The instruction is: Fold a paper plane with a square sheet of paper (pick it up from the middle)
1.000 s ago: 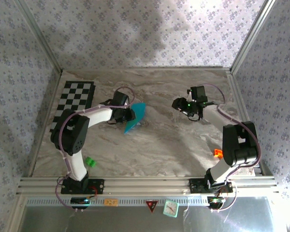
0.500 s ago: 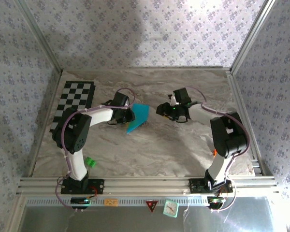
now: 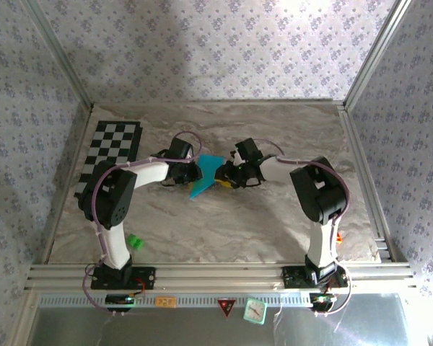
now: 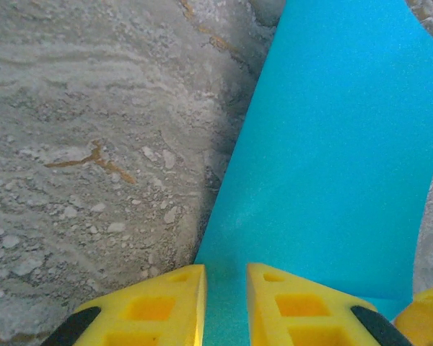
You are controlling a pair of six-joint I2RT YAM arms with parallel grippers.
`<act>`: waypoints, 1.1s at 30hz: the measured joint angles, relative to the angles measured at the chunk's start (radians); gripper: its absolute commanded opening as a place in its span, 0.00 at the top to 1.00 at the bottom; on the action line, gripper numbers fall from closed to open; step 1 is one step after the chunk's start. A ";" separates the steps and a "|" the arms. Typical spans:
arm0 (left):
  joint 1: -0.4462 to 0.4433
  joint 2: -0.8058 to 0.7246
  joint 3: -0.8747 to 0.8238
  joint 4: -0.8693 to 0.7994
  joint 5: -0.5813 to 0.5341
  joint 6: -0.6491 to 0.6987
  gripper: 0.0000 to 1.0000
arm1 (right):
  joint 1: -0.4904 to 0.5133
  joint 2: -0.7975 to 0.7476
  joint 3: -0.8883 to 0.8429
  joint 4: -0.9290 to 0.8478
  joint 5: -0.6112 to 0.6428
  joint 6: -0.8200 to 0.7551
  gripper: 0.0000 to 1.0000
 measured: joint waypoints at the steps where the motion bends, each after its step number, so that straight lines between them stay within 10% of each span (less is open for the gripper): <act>1: 0.000 0.000 -0.001 0.002 0.000 0.000 0.76 | 0.003 0.007 0.000 0.012 0.000 0.018 0.63; 33: 0.005 -0.024 -0.005 -0.004 0.007 -0.007 0.72 | -0.002 0.056 -0.022 0.175 -0.006 0.196 0.95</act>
